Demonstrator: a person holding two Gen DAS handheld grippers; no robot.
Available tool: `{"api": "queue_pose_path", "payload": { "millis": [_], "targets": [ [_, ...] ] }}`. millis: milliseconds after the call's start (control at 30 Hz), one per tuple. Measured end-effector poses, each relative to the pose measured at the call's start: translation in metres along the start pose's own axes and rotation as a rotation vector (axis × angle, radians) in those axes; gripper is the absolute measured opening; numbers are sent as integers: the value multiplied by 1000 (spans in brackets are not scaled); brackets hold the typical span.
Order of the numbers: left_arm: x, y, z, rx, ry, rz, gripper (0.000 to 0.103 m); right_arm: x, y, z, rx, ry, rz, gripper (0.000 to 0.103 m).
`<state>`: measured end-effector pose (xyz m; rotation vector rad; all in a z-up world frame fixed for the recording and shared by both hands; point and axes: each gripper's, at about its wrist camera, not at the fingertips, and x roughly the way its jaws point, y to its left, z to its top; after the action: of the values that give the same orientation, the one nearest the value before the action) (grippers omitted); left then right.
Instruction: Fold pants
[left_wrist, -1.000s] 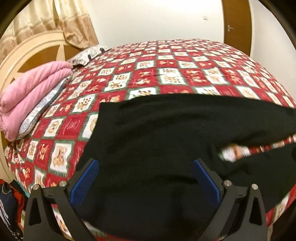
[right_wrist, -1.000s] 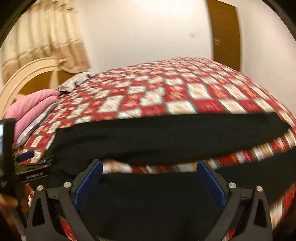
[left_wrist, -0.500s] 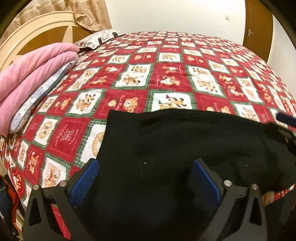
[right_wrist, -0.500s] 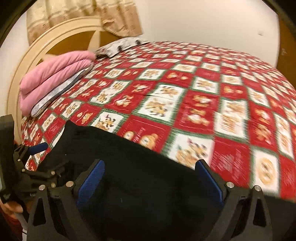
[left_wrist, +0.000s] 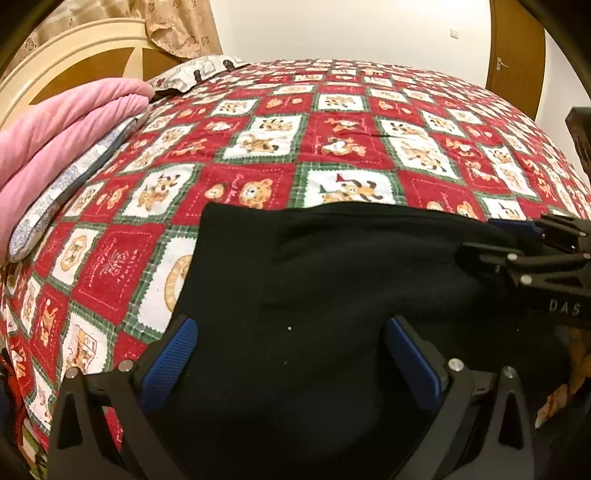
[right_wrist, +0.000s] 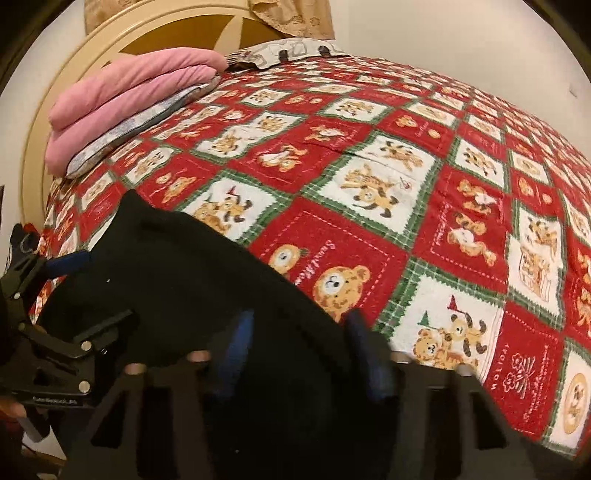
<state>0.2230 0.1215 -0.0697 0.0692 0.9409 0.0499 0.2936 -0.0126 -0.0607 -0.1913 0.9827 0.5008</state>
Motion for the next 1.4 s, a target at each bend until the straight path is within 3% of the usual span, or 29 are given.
{"api": "queue_pose_path", "payload": {
  "millis": [67, 167, 267, 400, 567, 733, 900, 1100, 1400],
  "targets": [
    [-2, 2, 0, -4, 5, 0, 103, -5, 8, 2, -16, 13, 6, 11],
    [-11, 1, -2, 19, 1, 25, 103, -19, 22, 3, -48, -4, -45, 6],
    [-26, 2, -10, 64, -39, 83, 103, -50, 39, 0, -61, -72, -58, 6],
    [-47, 17, -27, 88, -85, 73, 103, -89, 66, -15, -127, -155, -88, 6],
    [-70, 44, -58, 47, -118, 13, 103, -124, 111, -64, -235, -240, -118, 6],
    [-86, 57, -75, 15, -125, -59, 103, -125, 156, -120, -353, -258, -166, 6],
    [-96, 55, -67, 23, -137, -96, 103, -103, 173, -154, -378, -229, -209, 6],
    [-95, 45, -37, -21, -123, -206, 103, -98, 177, -163, -370, -254, -250, 6],
    [-68, 32, -18, -109, -44, -289, 103, -88, 191, -177, -444, -262, -313, 6]
  ]
}}
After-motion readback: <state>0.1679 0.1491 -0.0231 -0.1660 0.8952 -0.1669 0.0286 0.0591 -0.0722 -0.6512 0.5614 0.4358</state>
